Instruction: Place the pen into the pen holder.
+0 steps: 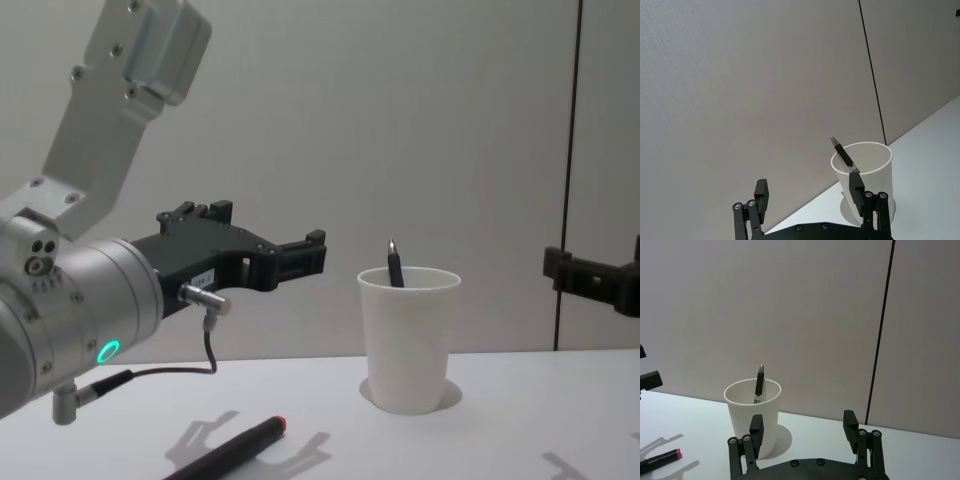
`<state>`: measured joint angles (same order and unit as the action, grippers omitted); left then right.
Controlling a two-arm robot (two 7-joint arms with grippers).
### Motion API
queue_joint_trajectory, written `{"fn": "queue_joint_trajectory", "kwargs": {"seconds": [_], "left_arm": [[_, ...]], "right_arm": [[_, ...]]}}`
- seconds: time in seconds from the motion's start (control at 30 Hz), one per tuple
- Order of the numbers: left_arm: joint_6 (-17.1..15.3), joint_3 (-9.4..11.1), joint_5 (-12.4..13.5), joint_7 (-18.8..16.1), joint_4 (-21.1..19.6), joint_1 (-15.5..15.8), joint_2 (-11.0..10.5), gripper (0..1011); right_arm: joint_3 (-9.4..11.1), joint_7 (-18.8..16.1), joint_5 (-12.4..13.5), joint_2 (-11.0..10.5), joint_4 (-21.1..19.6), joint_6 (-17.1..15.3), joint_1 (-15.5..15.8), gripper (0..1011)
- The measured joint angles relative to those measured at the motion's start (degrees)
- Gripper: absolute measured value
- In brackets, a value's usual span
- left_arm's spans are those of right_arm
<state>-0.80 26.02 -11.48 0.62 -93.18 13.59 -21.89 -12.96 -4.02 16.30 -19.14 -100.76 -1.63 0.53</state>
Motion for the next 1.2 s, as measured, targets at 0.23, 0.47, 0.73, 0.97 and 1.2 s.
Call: {"fn": "queue_joint_trajectory", "kwargs": {"seconds": [0.23, 0.47, 0.73, 0.97, 1.2], "left_arm": [[0.0, 0.0, 0.0, 0.0, 0.0, 0.0, 0.0, 1001], [0.0, 0.0, 0.0, 0.0, 0.0, 0.0, 0.0, 1001], [-0.17, -0.18, -0.36, 0.93, -0.11, -0.11, -0.2, 1001], [-1.39, -0.71, -1.81, 3.17, -1.13, -0.66, -1.2, 1001], [-4.04, -1.47, -3.95, 5.43, -3.38, -1.99, -3.13, 1001]], "right_arm": [[-0.02, 0.22, 0.18, -0.2, -0.43, -0.34, 0.29, 1001], [-0.01, 0.22, 0.19, -0.2, -0.47, -0.34, 0.31, 1001], [0.02, 0.21, 0.19, -0.2, -0.47, -0.34, 0.31, 1001], [0.02, 0.19, 0.18, -0.2, -0.47, -0.32, 0.31, 1001], [0.02, 0.19, 0.16, -0.2, -0.47, -0.31, 0.31, 1001]]}}
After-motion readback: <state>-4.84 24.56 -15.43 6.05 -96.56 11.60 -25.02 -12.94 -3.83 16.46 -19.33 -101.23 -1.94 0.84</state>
